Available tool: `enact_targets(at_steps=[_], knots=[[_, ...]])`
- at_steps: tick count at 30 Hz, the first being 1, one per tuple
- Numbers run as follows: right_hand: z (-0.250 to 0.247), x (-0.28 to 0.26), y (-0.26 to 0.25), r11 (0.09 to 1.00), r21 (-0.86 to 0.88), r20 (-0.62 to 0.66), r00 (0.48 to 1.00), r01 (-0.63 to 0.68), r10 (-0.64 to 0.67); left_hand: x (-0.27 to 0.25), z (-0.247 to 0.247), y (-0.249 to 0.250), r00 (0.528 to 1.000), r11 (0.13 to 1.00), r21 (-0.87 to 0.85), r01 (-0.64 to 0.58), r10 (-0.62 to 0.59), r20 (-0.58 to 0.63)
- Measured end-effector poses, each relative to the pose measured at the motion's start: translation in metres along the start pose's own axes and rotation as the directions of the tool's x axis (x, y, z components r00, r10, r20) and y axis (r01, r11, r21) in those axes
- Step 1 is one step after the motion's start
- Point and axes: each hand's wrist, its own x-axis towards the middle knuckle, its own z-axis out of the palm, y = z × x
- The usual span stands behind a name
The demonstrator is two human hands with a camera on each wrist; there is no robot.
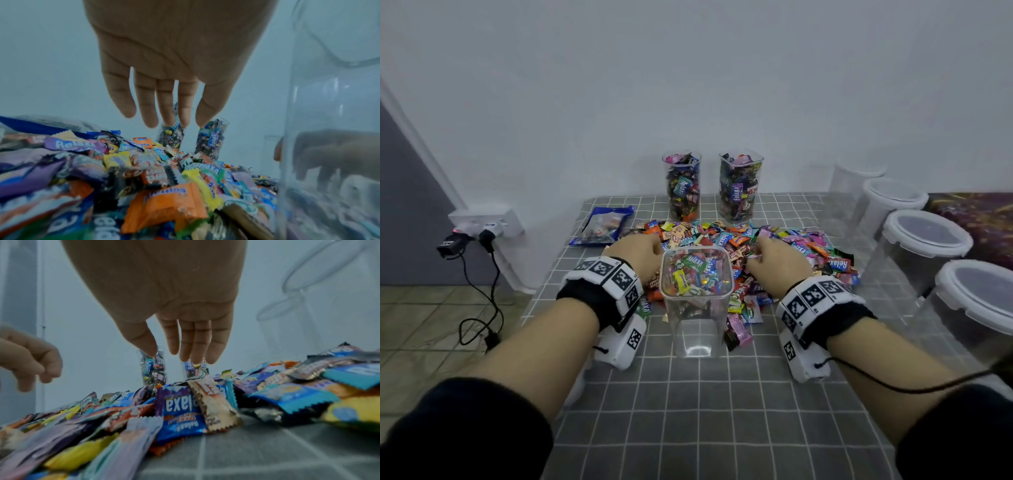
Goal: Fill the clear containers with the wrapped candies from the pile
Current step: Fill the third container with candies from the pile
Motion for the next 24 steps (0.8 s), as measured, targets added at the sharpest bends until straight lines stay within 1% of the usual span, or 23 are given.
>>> enact_targets(at_steps=[2, 5, 8, 11, 14, 16, 18, 20, 24], knots=[[0.004, 0.006, -0.001, 1.000, -0.018, -0.020, 0.999, 0.025, -0.025, 0.006, 0.006, 0.001, 1.000, 0.999, -0.035, 0.005, -0.006, -0.025], [0.010, 0.012, -0.006, 0.993, -0.098, 0.017, 0.998, 0.060, -0.059, 0.014, 0.020, 0.002, 0.997, 0.999, 0.040, 0.007, -0.010, 0.073], [0.020, 0.016, -0.010, 0.986, -0.135, 0.071, 0.993, 0.103, -0.094, 0.018, 0.032, 0.000, 0.993, 1.000, 0.018, 0.020, -0.022, 0.112], [0.027, 0.019, -0.014, 0.982, -0.146, 0.129, 0.987, 0.117, -0.099, 0.019, 0.039, -0.001, 0.989, 0.999, -0.017, 0.043, -0.041, 0.139], [0.030, 0.021, -0.015, 0.970, -0.207, 0.203, 0.976, 0.127, -0.084, 0.019, 0.041, 0.000, 0.982, 0.998, -0.021, 0.055, -0.051, 0.184], [0.033, 0.025, -0.014, 0.964, -0.237, 0.246, 0.967, 0.120, -0.060, 0.022, 0.042, -0.001, 0.975, 0.999, -0.019, 0.034, -0.029, 0.221], [0.040, 0.030, -0.012, 0.958, -0.258, 0.283, 0.958, 0.128, -0.052, 0.026, 0.044, -0.002, 0.968, 1.000, -0.012, -0.011, 0.014, 0.252], [0.045, 0.033, -0.011, 0.946, -0.281, 0.294, 0.953, 0.159, -0.073, 0.028, 0.045, -0.001, 0.964, 0.999, -0.010, -0.047, 0.048, 0.261], [0.043, 0.028, -0.014, 0.931, -0.316, 0.263, 0.960, 0.183, -0.099, 0.031, 0.045, 0.000, 0.972, 1.000, -0.016, -0.020, 0.023, 0.233]])
